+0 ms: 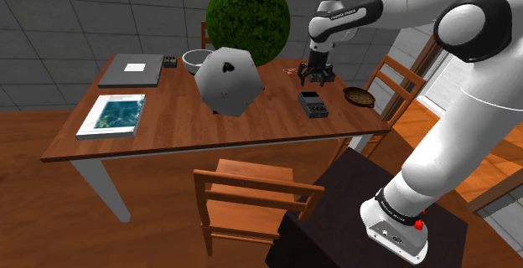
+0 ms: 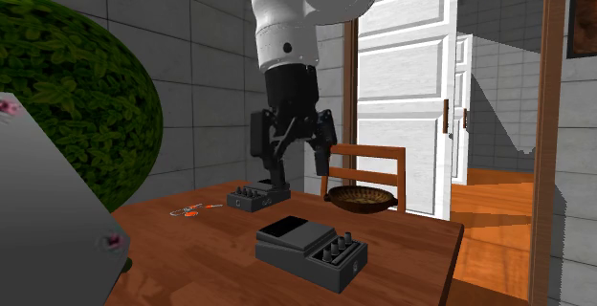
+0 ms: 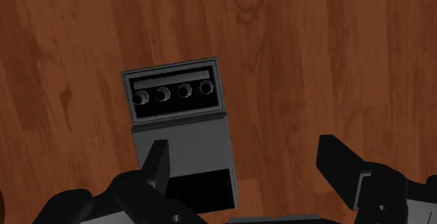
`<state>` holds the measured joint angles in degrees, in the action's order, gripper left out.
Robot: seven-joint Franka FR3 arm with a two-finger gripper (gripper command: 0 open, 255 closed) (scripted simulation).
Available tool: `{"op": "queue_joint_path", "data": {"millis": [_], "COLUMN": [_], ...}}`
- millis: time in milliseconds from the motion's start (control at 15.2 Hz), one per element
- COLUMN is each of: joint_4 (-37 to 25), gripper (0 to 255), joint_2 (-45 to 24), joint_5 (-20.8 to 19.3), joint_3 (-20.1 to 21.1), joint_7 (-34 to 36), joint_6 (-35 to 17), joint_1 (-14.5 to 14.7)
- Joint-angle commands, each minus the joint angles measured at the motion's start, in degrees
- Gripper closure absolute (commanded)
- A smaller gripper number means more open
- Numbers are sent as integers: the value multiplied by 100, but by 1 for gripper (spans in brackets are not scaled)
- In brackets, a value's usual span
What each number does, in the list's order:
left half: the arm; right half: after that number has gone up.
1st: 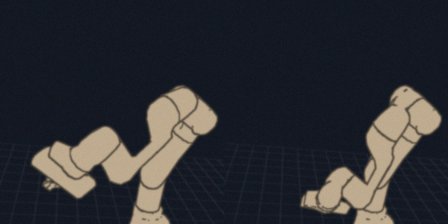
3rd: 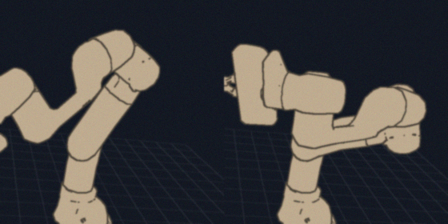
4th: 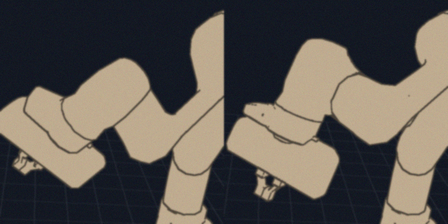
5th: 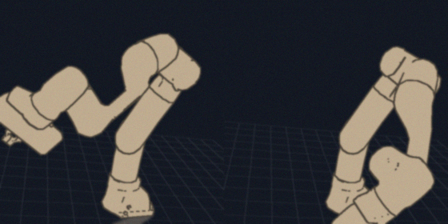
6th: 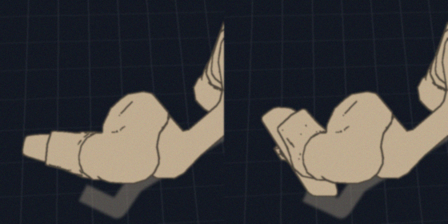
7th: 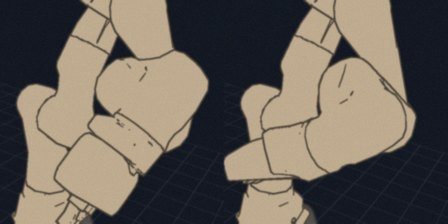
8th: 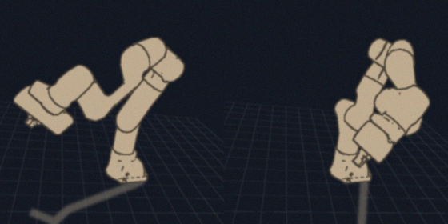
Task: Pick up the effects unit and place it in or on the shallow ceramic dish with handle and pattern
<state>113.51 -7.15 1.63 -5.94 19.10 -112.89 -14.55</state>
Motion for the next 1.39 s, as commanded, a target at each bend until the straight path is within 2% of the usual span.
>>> {"op": "queue_joint_path", "data": {"millis": [0,726,1320], "joint_4": [-252,-1870,-1590], "gripper": [0,0,0], "joint_2": [-355,-2285,-2500], "joint_5": [93,742,808], "joint_3": [-81,-461,-418], "joint_7": [141,739,695], "joint_6": [-91,-296,-787], "joint_1": [-87,-730,-726]}}
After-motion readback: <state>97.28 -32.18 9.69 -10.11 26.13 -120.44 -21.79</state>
